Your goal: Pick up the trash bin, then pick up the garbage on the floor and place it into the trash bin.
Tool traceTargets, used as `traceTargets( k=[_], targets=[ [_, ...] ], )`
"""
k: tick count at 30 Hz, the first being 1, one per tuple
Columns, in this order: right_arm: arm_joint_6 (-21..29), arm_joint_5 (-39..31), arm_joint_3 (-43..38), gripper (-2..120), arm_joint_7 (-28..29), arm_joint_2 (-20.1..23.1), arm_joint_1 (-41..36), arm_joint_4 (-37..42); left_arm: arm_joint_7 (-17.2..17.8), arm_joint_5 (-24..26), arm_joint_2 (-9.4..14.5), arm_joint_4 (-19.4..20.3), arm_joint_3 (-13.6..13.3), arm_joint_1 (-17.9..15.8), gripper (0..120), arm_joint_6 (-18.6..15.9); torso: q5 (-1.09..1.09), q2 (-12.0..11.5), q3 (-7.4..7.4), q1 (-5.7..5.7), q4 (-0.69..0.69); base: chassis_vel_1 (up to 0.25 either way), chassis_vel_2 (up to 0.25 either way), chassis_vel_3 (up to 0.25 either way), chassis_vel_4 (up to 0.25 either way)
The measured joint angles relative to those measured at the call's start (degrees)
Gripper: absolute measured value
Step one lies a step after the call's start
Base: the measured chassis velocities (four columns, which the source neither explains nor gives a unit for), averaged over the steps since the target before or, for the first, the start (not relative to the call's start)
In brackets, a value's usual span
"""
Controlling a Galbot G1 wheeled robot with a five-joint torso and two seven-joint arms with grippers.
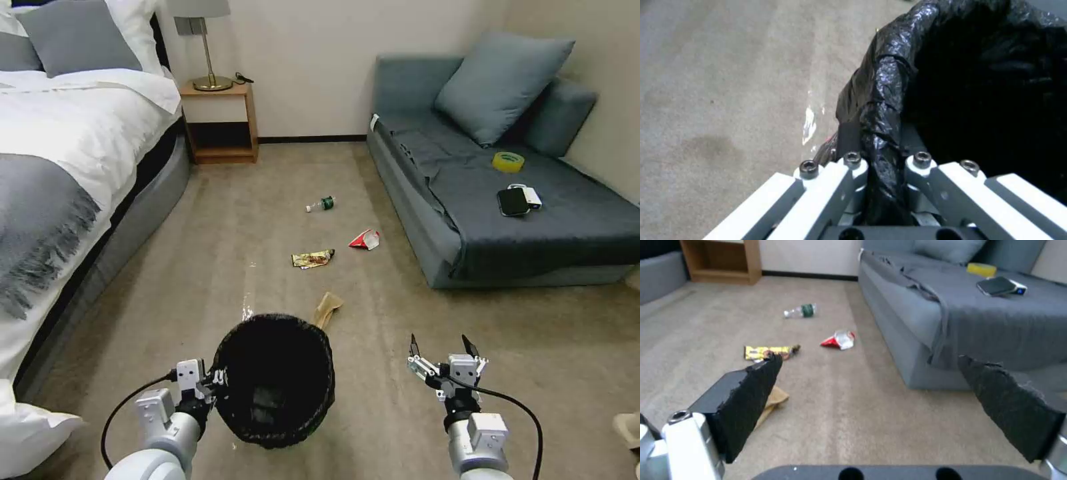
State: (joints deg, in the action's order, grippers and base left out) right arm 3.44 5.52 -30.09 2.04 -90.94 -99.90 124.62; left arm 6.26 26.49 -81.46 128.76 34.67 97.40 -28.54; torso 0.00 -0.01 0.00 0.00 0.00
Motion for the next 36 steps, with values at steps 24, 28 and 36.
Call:
traceTargets(
  k=[24,28,36],
  targets=[
    [-0.8,0.7,-0.7,100,-6.3,2.6,-0.9,2.0,1.0,1.4,-1.4,2.0,4.7,-0.6,5,1.9,0.00,0.0,0.00,0.00,0.00,0.000,0.000,0.000,0.000],
    [-1.0,0.7,-0.5,100,-6.3,2.7,-0.9,1.7,1.1,1.8,-1.4,2.0,5.1,-0.9,5,1.9,0.00,0.0,0.00,0.00,0.00,0.000,0.000,0.000,0.000],
    [-1.4,-0.3,-0.1,100,-6.2,2.7,-0.6,1.1,1.0,2.3,-1.2,2.1,5.9,-1.8,5,1.9,0.00,0.0,-0.01,0.00,0.00,-0.047,0.041,0.047,-0.041]
  ],
)
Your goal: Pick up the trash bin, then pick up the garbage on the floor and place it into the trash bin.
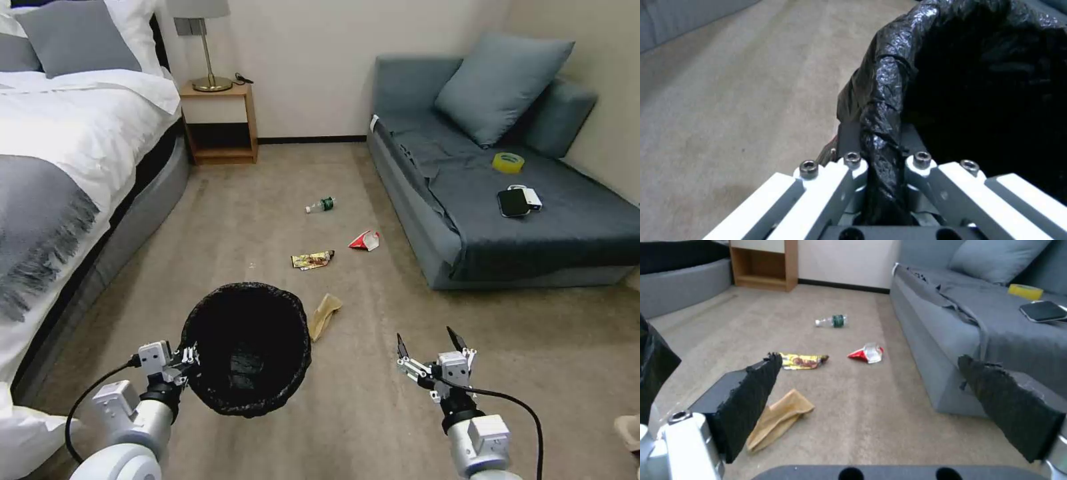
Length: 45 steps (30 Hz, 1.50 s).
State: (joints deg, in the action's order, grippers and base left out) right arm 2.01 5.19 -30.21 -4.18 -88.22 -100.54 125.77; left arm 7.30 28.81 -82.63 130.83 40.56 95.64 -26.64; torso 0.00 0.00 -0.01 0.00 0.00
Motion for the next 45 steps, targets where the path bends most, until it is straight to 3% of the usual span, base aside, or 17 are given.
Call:
traceTargets(
  k=[19,27,33,37,45],
  targets=[
    [-0.7,0.2,0.5,100,0.2,0.2,0.2,-1.0,0.4,0.2,-0.4,-0.1,0.5,-0.3,5,0.6,0.00,0.0,0.01,0.00,0.01,-0.238,0.242,0.246,-0.242],
    [-3.2,0.4,1.6,100,0.2,0.3,0.6,-2.9,0.5,0.4,-0.4,0.0,1.4,-0.3,5,0.8,-0.01,0.0,0.02,-0.01,0.01,-0.269,0.272,0.275,-0.262],
    [-3.4,0.1,2.3,100,0.0,1.0,0.8,-4.6,0.4,0.6,-0.4,0.2,1.6,-0.5,5,0.8,0.01,0.0,0.02,-0.01,0.00,-0.073,0.092,0.098,-0.067],
    [-1.2,-1.1,3.7,100,-0.4,2.2,1.0,-6.0,0.3,0.4,-0.5,0.3,2.4,-0.5,5,0.8,0.01,0.0,0.00,0.00,-0.01,0.058,-0.034,-0.040,0.033],
    [9.8,-8.4,11.1,100,2.0,7.8,5.0,-10.5,-1.3,-0.4,0.1,-0.8,5.8,-0.2,5,0.8,0.00,0.0,0.01,0.00,0.00,0.005,-0.009,-0.007,0.005]
  ],
)
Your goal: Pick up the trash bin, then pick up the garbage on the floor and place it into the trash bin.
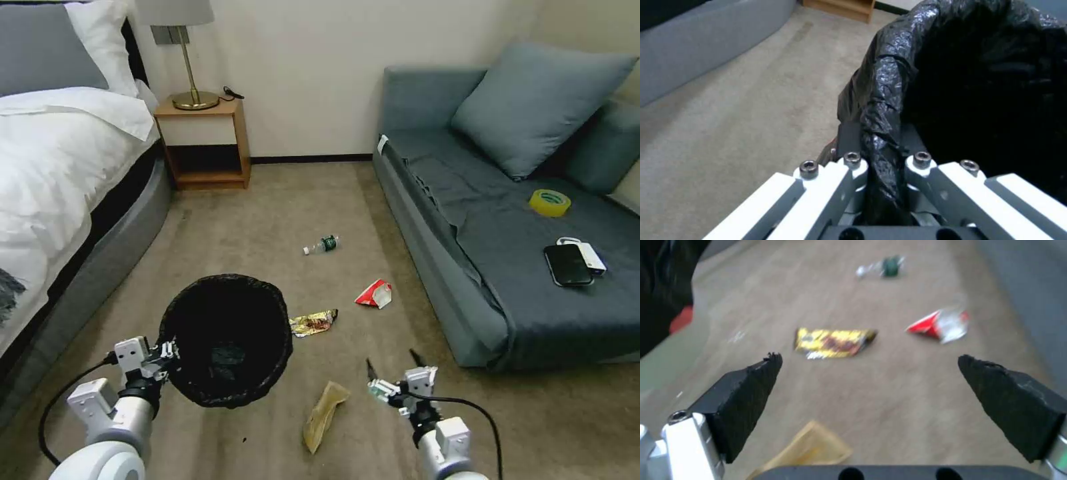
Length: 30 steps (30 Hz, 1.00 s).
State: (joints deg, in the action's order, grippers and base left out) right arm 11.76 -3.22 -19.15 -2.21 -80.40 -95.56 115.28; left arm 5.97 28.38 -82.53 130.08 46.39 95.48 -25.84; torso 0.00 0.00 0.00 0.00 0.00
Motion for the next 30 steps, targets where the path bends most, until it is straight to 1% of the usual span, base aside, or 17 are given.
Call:
traceTargets(
  k=[1,2,4,5,8,9,12,13,15,16,19,20,22,23,24,27,30],
  targets=[
    [1.5,-1.3,1.3,100,0.4,0.9,1.2,-1.1,-0.2,0.0,0.2,-0.3,0.5,0.0,5,0.0,0.00,0.0,0.00,0.00,0.00,0.000,0.000,0.000,0.000],
    [1.5,-1.3,1.3,100,0.4,0.9,1.2,-1.1,-0.2,0.0,0.2,-0.3,0.5,0.0,5,0.0,0.00,0.0,0.00,0.00,0.00,0.000,0.000,0.000,0.000],
    [4.9,-4.6,4.1,100,1.8,2.5,4.3,-3.6,-0.8,0.1,0.7,-1.0,1.7,-0.1,5,-0.2,0.00,0.0,0.00,0.00,0.00,0.000,0.000,0.000,0.000],
    [4.9,-4.6,4.1,100,1.8,2.5,4.3,-3.6,-0.8,0.1,0.7,-1.0,1.7,-0.1,5,-0.2,0.00,0.0,0.00,0.00,0.00,0.000,0.000,0.000,0.000],
    [11.1,-11.8,8.3,100,5.3,4.8,9.5,-7.2,-1.6,0.4,1.2,-1.7,3.2,-0.2,5,-0.4,0.01,0.0,0.00,0.00,0.00,0.000,0.000,0.000,0.000],
    [11.1,-11.8,8.3,100,5.3,4.8,9.5,-7.2,-1.6,0.4,1.2,-1.7,3.2,-0.2,5,-0.4,0.01,0.0,0.00,0.00,0.00,0.000,0.000,0.000,0.000],
    [17.5,-20.6,12.6,100,9.9,6.5,14.8,-10.5,-2.2,0.7,1.4,-2.2,4.6,-0.2,5,-0.5,0.01,0.0,0.00,0.00,0.00,0.000,0.000,0.000,0.000],
    [17.5,-20.6,12.6,100,9.9,6.5,14.8,-10.5,-2.2,0.7,1.4,-2.2,4.6,-0.2,5,-0.5,0.01,0.0,0.00,0.00,0.00,0.000,0.000,0.000,0.000],
    [21.7,-26.4,15.5,100,13.3,7.1,18.7,-12.8,-2.3,1.0,1.4,-2.6,5.4,-0.2,5,-0.6,0.00,0.0,0.00,0.00,0.00,0.000,0.000,0.000,0.000],
    [21.7,-26.4,15.5,100,13.3,7.1,18.7,-12.8,-2.3,1.0,1.4,-2.6,5.4,-0.2,5,-0.6,0.00,0.0,0.00,0.00,0.00,0.000,0.000,0.000,0.000],
    [27.5,-35.0,19.0,100,19.3,7.2,24.6,-16.4,-2.5,1.4,1.3,-2.8,6.6,-0.2,5,-0.6,0.00,0.0,0.00,0.00,0.00,0.000,0.000,0.000,0.000],
    [28.6,-37.1,19.7,100,20.6,7.1,26.0,-17.2,-2.5,1.5,1.3,-2.9,6.9,-0.2,5,-0.7,0.00,0.0,0.00,0.00,0.00,0.000,0.000,0.000,0.000],
    [28.9,-37.7,19.9,100,21.0,7.1,26.3,-17.4,-2.5,1.6,1.3,-2.9,7.0,-0.2,5,-0.7,0.01,0.0,0.00,0.00,0.00,0.000,0.000,0.000,0.000],
    [30.4,-42.0,21.3,100,24.1,7.0,28.9,-18.8,-2.6,1.8,1.2,-3.1,7.7,-0.2,5,-0.7,0.00,0.0,0.01,0.00,0.01,0.000,0.000,0.000,0.000],
    [30.8,-43.7,21.9,100,25.6,6.9,29.8,-19.3,-2.6,1.9,1.2,-3.1,8.0,-0.1,5,-0.7,0.01,0.0,0.00,0.00,0.01,0.000,0.000,0.000,0.000],
    [30.8,-44.1,22.1,100,26.0,6.9,30.1,-19.6,-2.6,2.0,1.2,-3.2,8.1,-0.1,5,-0.7,0.02,0.0,0.00,0.00,0.00,0.000,0.000,0.000,0.000],
    [31.0,-48.4,25.1,100,30.8,6.4,33.0,-22.9,-2.8,2.4,1.1,-3.7,9.1,-0.1,5,-0.7,-0.02,0.0,0.01,0.00,0.00,0.000,0.000,0.000,0.000]
  ],
)
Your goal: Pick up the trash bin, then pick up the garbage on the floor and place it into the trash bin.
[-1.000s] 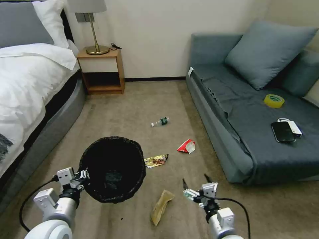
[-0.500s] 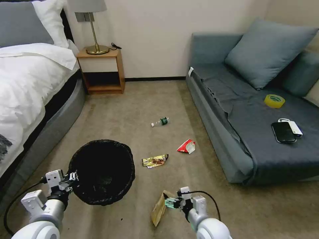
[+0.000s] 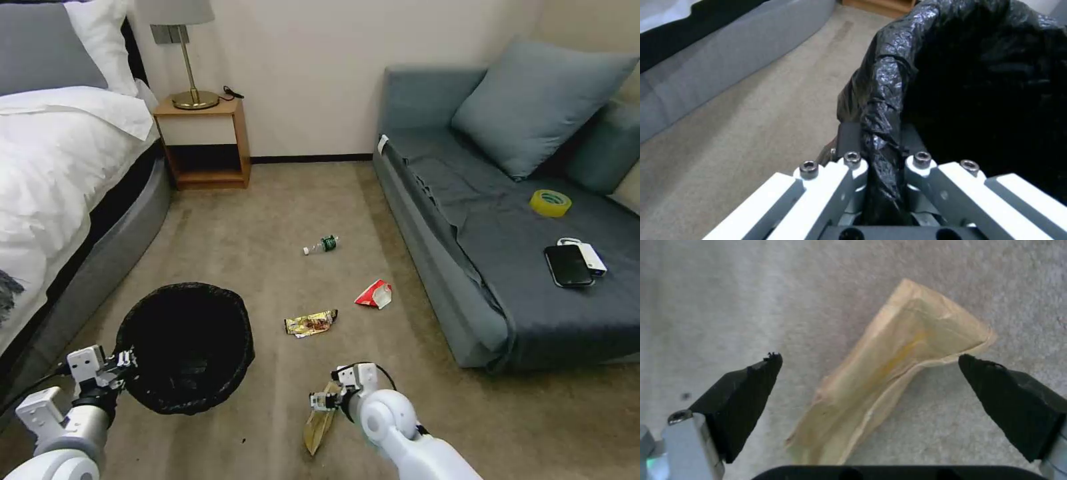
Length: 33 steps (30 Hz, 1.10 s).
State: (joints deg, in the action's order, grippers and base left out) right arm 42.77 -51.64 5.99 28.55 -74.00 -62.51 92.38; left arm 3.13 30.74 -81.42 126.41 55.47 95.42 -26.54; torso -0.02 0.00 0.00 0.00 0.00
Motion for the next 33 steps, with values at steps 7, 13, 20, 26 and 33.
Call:
traceTargets(
  k=[7,13,20,26,33],
  targets=[
    [-0.1,-0.8,3.3,100,3.1,-1.1,3.2,-6.4,-0.7,0.3,-0.3,-1.1,1.1,0.3,5,0.5,0.03,0.0,0.00,0.00,-0.01,0.000,0.000,0.000,0.000],
    [-0.3,1.9,4.3,100,3.0,-3.0,4.6,-11.7,-1.4,0.6,-0.3,-1.7,2.1,0.7,5,1.3,0.03,0.0,0.00,0.00,-0.01,0.000,0.000,0.000,0.000],
    [-0.5,4.6,4.2,96,2.4,-4.4,4.9,-13.7,-2.3,1.3,0.1,-2.1,3.6,1.4,5,2.1,0.02,0.0,0.00,0.00,0.00,0.000,0.000,0.000,0.000],
    [-0.6,6.5,3.7,78,1.0,-4.5,4.2,-14.1,-3.0,1.4,-0.1,-2.3,4.2,2.2,5,2.8,0.02,0.0,0.00,0.00,0.00,0.000,0.000,0.000,0.000],
    [-0.6,7.9,3.2,51,0.3,-4.4,3.5,-14.0,-3.3,1.4,-0.4,-2.0,4.2,2.5,5,3.3,0.01,0.0,-0.01,0.00,0.00,0.000,0.000,0.000,0.000]
  ],
)
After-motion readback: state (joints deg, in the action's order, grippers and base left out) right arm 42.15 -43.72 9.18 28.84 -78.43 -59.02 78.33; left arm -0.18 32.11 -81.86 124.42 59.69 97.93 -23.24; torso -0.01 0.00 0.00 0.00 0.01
